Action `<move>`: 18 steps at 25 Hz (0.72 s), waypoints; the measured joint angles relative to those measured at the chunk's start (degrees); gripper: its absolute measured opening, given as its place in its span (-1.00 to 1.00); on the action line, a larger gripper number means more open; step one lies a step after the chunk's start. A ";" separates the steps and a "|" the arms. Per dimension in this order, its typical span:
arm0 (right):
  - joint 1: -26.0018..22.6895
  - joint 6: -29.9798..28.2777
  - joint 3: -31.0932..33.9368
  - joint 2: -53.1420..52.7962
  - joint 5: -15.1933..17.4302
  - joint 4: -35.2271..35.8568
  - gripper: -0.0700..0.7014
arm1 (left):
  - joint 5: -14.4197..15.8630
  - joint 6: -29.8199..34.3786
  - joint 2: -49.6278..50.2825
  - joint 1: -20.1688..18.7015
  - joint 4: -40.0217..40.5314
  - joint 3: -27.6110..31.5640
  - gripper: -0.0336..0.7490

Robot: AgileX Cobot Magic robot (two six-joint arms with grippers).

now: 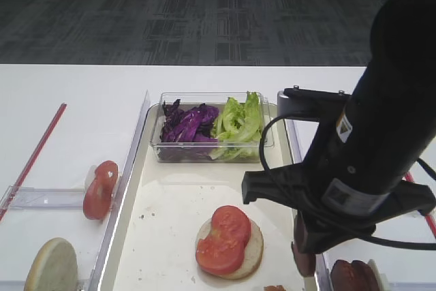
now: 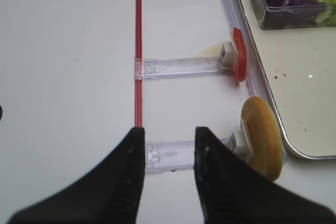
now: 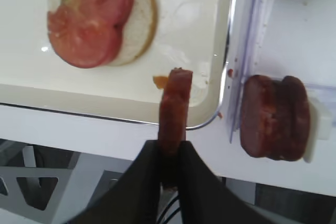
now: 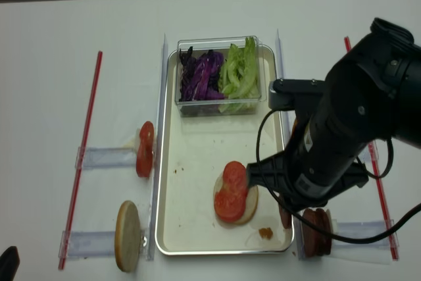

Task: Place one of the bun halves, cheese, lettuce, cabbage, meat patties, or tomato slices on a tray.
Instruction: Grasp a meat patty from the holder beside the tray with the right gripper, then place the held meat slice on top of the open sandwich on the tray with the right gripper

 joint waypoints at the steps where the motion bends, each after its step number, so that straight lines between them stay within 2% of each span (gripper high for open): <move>1: 0.00 -0.61 0.00 0.00 -0.90 0.63 -0.52 | 0.00 0.00 0.00 0.00 0.00 0.00 -0.34; 7: -0.59 -5.31 0.00 0.00 -4.28 6.72 -0.52 | 0.00 0.00 0.00 0.00 0.00 0.00 -0.34; 13: -6.74 -20.12 0.00 1.13 -5.28 21.48 -0.52 | 0.00 0.00 0.00 0.00 0.00 0.00 -0.34; 18: -9.44 -31.56 0.00 4.80 -5.38 31.80 -0.52 | 0.00 0.00 0.00 0.00 0.00 0.00 -0.34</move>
